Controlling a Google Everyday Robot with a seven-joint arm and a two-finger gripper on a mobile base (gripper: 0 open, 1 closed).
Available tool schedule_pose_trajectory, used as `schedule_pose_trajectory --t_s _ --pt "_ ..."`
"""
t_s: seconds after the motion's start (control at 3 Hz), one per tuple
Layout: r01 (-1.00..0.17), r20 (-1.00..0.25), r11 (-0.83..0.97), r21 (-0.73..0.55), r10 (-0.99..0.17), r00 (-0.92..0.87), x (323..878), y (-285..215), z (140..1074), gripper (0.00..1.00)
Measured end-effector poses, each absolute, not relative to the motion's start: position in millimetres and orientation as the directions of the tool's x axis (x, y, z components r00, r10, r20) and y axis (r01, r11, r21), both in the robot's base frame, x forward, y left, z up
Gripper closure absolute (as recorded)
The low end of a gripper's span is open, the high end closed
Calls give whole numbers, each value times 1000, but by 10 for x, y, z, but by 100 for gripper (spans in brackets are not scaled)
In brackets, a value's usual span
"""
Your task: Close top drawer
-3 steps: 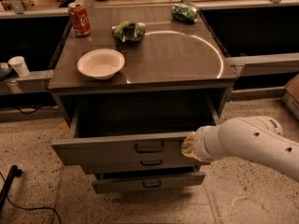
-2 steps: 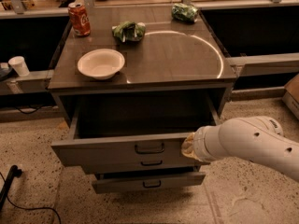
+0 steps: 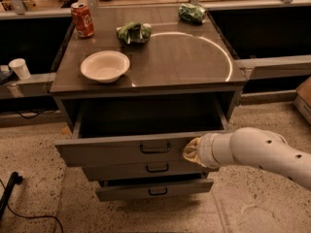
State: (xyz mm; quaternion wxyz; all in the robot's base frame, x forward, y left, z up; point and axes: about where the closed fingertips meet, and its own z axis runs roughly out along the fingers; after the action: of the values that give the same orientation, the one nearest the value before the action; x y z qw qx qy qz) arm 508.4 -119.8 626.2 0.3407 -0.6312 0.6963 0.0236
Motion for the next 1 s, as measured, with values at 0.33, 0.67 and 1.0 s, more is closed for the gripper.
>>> schedule_pose_trajectory --t_s 0.33,0.67,1.0 --pt "-887 -578 225 -403 -814 56 5306 -1069 6088 100" --pt "-884 -613 235 -404 -787 71 5444 -995 6010 100" --pt "-887 -640 230 -400 -763 91 5597 -872 5948 100"
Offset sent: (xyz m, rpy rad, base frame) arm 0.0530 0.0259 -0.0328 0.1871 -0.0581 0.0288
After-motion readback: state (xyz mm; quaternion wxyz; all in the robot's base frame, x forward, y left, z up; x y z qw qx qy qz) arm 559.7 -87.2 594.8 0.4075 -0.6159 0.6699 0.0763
